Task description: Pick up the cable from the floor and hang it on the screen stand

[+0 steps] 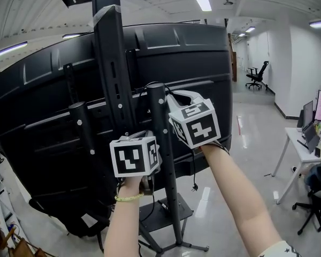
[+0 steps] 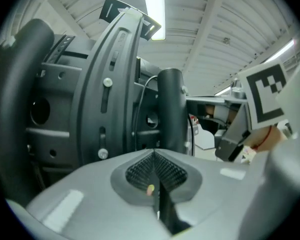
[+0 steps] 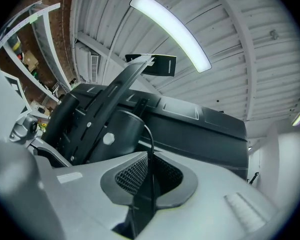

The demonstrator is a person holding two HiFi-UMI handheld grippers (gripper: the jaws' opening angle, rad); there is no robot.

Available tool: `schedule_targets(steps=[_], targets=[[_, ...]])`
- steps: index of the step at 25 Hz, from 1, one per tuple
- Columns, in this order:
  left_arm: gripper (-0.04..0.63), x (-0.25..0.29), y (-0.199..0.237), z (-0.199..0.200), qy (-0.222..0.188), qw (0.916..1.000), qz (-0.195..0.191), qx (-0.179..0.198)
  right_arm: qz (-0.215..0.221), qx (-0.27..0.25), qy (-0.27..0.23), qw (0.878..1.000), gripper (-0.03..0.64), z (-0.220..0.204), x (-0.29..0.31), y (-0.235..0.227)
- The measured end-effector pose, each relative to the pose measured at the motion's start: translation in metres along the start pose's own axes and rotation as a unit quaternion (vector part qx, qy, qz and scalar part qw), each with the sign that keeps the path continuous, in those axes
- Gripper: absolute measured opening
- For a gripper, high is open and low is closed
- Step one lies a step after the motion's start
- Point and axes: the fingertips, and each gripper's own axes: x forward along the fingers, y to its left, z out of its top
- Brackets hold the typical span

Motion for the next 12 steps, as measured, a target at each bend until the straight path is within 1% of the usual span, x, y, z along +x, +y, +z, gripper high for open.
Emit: schedule_targets(steps=[1,2,4,5,7,9,12], targets=[[0.008,0.0,-0.002,-0.008,0.004,1.0,-0.001,0.0,-0.002,-0.004,0.003,1.0,0.032,-0.007,-0.002,0.001],[0.008,0.0,-0.005,-0.016,0.007,1.0,-0.001,0.001,-0.003,-0.004,0.006,1.0,0.057,-0.015,-0.004,0.002],[0.008,-0.002,-0.01,-0.031,0.014,0.9999,-0.003,0.001,0.004,0.014,0.009,1.0,0.127,-0.033,-0.011,0.004],[0.008,-0.005,-0.013,-0.039,0.014,0.9999,-0.004,-0.001,0.008,0.027,0.007,1.0,0.137,-0.043,-0.018,0.006],[0.008,-0.014,-0.02,-0.052,0.01,0.9999,-0.004,-0.005,0.011,0.044,0.002,0.999,0.137,-0.063,-0.038,0.012],[0.008,-0.027,-0.028,-0.065,0.002,1.0,-0.001,-0.009,0.013,0.048,-0.004,0.999,0.124,-0.083,-0.065,0.022],[0.008,-0.05,-0.046,-0.089,-0.01,0.9999,0.0,-0.009,0.024,0.061,-0.005,0.998,0.066,-0.114,-0.115,0.043]])
